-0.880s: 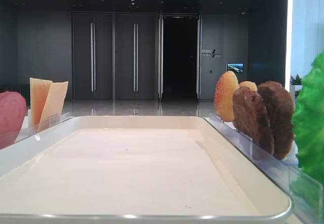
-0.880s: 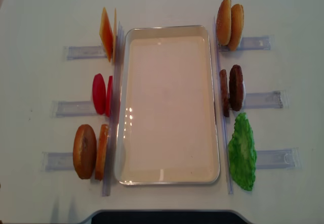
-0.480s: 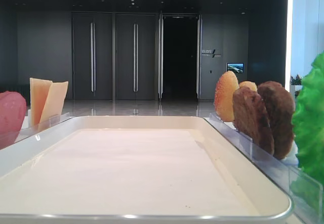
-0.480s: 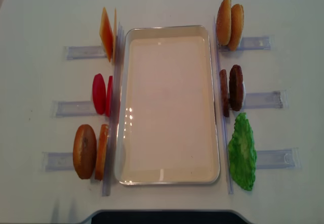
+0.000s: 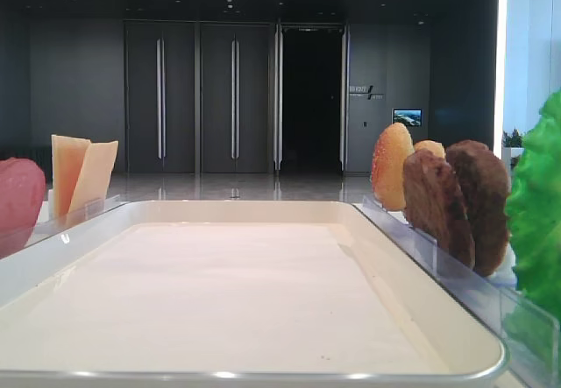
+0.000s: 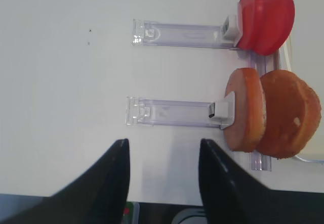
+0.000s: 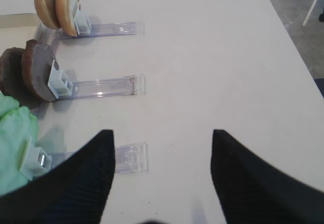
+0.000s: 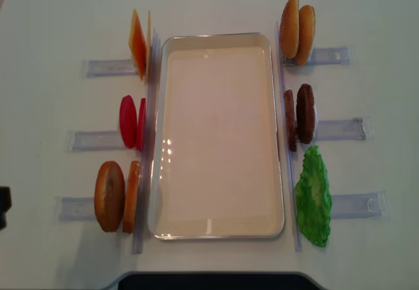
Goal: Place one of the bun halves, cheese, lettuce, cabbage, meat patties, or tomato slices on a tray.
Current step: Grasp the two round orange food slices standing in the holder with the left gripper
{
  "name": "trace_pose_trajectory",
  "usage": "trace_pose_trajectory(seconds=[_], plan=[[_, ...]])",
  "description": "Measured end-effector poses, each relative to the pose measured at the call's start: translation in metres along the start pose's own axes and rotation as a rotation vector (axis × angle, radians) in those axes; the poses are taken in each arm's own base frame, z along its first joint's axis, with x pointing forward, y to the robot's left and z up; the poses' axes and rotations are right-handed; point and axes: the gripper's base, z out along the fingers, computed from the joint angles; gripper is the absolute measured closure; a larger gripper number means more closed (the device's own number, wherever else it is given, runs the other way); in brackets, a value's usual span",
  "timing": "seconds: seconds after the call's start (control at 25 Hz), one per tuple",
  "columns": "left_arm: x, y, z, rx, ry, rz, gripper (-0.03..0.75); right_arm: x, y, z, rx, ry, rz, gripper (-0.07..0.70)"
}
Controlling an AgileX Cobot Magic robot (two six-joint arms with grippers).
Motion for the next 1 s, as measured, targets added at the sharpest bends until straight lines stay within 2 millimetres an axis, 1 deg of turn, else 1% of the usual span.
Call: trace_pose_trajectory(seconds=[0.08,0.24,0.48,0.56,0.68,0.92,1.0], plan=[[-0.017,-0.002,0.006,0.007,0.051,-0.004,0.370,0.000,0.000,0.000,0.000,0.000,0.000,0.202],[-0.044,-0.004,0.027,0.012,0.161,-0.007,0.370,0.000,0.000,0.000,0.000,0.000,0.000,0.202],[-0.071,-0.009,0.060,0.030,0.305,-0.019,0.370,0.000,0.000,0.000,0.000,0.000,0.000,0.202],[-0.077,-0.011,0.071,0.038,0.347,-0.025,0.370,0.000,0.000,0.000,0.000,0.000,0.000,0.202],[-0.078,-0.011,0.076,0.037,0.360,-0.025,0.370,0.000,0.000,0.000,0.000,0.000,0.000,0.202],[-0.079,-0.011,0.078,0.035,0.354,-0.023,0.370,0.000,0.000,0.000,0.000,0.000,0.000,0.202],[-0.079,-0.011,0.078,0.035,0.354,-0.020,0.358,0.000,0.000,0.000,0.000,0.000,0.000,0.202]])
